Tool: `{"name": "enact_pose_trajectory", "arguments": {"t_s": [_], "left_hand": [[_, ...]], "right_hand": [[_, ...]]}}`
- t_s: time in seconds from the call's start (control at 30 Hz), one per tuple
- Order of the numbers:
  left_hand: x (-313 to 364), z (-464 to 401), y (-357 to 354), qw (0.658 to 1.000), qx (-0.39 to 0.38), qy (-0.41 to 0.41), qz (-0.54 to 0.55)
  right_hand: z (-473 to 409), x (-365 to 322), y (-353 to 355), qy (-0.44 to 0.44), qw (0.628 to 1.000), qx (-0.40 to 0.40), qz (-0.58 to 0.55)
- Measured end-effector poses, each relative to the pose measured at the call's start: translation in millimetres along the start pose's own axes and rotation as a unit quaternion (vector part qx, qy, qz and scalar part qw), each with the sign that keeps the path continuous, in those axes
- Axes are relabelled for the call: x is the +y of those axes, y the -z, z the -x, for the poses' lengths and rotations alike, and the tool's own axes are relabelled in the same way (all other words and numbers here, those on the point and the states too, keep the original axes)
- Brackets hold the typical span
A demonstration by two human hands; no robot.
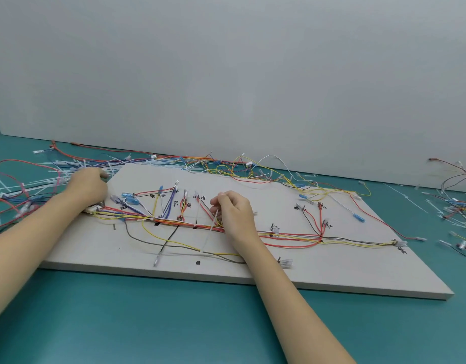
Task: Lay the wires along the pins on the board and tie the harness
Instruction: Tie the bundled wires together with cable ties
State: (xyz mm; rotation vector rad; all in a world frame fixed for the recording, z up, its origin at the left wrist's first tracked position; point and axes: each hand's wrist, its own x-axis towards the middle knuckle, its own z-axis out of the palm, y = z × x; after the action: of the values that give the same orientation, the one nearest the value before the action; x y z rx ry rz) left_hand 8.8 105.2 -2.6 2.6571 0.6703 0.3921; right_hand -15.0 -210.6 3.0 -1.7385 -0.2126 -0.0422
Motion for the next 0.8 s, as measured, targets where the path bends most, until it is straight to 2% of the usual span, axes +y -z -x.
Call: {"name": "enact_pose_trajectory", "arguments": {"t_s": [0.17,0.37,0.57,0.8], "left_hand": [[1.5,-8.7,6.7,0.998,-0.021,-0.051,-0.032],[1.0,-8.6,18.2,0.996,-0.006,-0.073,-0.046],[-5.8,-9.8,14.4,0.996,0.033,-0.073,-0.046],[-5.5,-10.2,10.1,0.996,0.023,-0.055,-0.068]], "right_hand": [[0.3,1.6,0.8,0.002,1.000,-0.004,0.006],[-1.2,2.9,0.4,0.010,1.000,-0.008,0.010],[-1.3,3.1,0.6,0.013,1.000,-0.011,0.019],[-1.1,2.6,0.4,0.011,1.000,-0.008,0.011]]}}
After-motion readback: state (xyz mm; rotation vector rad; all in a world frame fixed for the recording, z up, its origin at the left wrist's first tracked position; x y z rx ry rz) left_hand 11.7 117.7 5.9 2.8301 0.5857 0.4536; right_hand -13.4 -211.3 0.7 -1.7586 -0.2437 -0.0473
